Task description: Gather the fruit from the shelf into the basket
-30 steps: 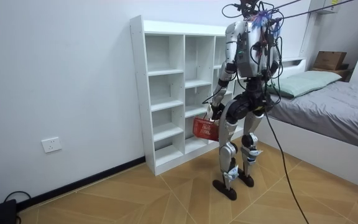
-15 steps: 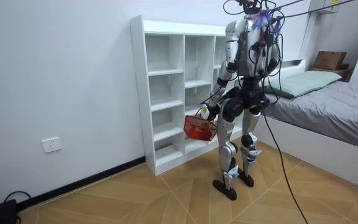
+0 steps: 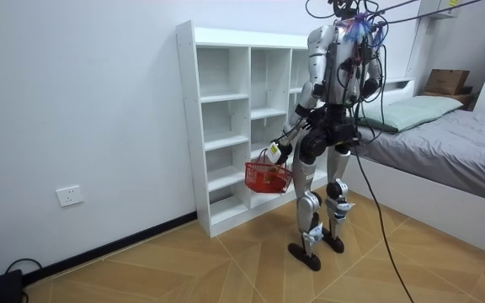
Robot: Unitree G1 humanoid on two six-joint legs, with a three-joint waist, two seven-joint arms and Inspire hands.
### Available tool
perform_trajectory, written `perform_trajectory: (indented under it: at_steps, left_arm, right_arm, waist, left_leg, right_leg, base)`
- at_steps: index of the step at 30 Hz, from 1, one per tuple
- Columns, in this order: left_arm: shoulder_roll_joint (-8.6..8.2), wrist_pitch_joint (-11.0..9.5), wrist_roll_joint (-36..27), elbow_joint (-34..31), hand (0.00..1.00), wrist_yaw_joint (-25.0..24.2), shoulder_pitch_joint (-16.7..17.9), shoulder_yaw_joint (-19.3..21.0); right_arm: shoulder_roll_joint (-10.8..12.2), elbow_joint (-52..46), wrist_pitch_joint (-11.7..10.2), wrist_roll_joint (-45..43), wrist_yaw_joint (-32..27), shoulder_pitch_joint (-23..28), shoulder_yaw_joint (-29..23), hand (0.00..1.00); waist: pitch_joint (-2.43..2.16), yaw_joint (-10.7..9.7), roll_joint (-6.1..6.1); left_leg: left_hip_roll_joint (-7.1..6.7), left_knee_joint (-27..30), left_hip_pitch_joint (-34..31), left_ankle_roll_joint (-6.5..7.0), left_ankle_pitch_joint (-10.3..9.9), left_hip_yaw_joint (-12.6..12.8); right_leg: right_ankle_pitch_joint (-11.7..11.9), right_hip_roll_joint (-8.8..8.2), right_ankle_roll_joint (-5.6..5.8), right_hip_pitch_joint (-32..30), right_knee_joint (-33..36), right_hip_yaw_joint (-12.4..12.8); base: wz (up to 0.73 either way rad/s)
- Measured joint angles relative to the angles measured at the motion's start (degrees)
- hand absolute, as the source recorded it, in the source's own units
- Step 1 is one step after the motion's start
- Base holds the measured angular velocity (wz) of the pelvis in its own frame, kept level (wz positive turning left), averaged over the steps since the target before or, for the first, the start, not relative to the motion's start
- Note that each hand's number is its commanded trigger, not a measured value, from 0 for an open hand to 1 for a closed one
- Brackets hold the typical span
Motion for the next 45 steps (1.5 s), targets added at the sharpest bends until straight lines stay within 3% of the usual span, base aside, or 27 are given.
perform_trajectory:
  at_steps: [8,13,15,19,30,39,45]
  left_arm:
    - [-0.02,0.1,-0.1,0.2,1.00,1.1,1.8,3.2]
    - [-0.10,0.1,-0.1,0.3,1.00,2.0,2.3,6.7]
    - [-0.11,0.3,-0.1,0.3,1.00,2.9,2.3,7.2]
    - [-0.12,1.3,0.0,0.3,1.00,4.1,2.7,8.1]
    - [-0.17,2.3,-0.1,4.0,1.00,5.2,2.4,11.8]
    - [-0.63,2.3,-0.1,5.3,1.00,5.1,4.3,14.5]
    - [-0.68,2.9,-0.1,8.0,1.00,5.1,4.3,15.7]
  right_arm:
    - [-0.3,0.7,-1.1,0.9,-2.5,3.9,-4.4,0.00]
    - [0.0,2.6,-1.2,0.9,-3.5,6.4,-7.8,0.00]
    - [0.0,3.5,-1.2,0.9,-4.2,6.5,-8.5,0.00]
    - [1.0,8.1,-1.1,0.5,-5.7,6.0,-11.3,0.00]
    - [1.1,21.4,-0.7,3.7,-9.2,5.9,-14.8,0.00]
    - [1.5,33.6,-0.7,15.4,-9.7,5.2,-15.7,0.00]
    - [2.5,42.7,1.0,21.7,-9.6,3.5,-18.4,0.00]
  waist:
    - [0.03,-0.2,-0.07]
    - [-0.04,-0.4,-0.74]
    - [0.09,-0.5,-0.98]
    - [-0.22,-1.5,-1.61]
    - [-0.14,-1.6,-1.54]
    - [-0.14,-1.3,-1.46]
    - [-0.17,-1.5,-1.49]
  left_leg:
    - [0.00,-0.7,3.2,-0.16,-0.4,-0.1]
    - [0.04,-0.7,4.2,-0.22,-0.7,-0.1]
    - [0.02,-0.7,4.2,-0.18,-0.7,-0.1]
    - [-0.02,-0.7,4.2,-0.13,-0.8,0.0]
    - [0.06,-1.0,5.4,-0.14,-1.1,0.7]
    - [0.04,-1.5,6.2,-0.17,-1.4,0.6]
    - [0.00,-1.5,6.8,-0.17,-1.4,0.6]
  right_leg:
    - [-0.6,0.09,0.17,2.7,-0.7,0.1]
    - [-0.7,0.19,0.19,3.7,-0.8,0.3]
    - [-0.7,0.18,0.19,3.7,-0.8,0.3]
    - [-0.8,0.17,0.24,3.8,-0.8,0.4]
    - [-0.8,0.31,0.34,4.4,-0.9,1.2]
    - [-1.1,0.68,0.46,5.4,-1.0,1.5]
    - [-1.2,0.58,0.46,5.9,-1.0,1.5]
  base:
    - [0.01]
    - [-0.01]
    - [0.00]
    - [0.00]
    - [-0.03]
    - [-0.01]
    - [0.00]
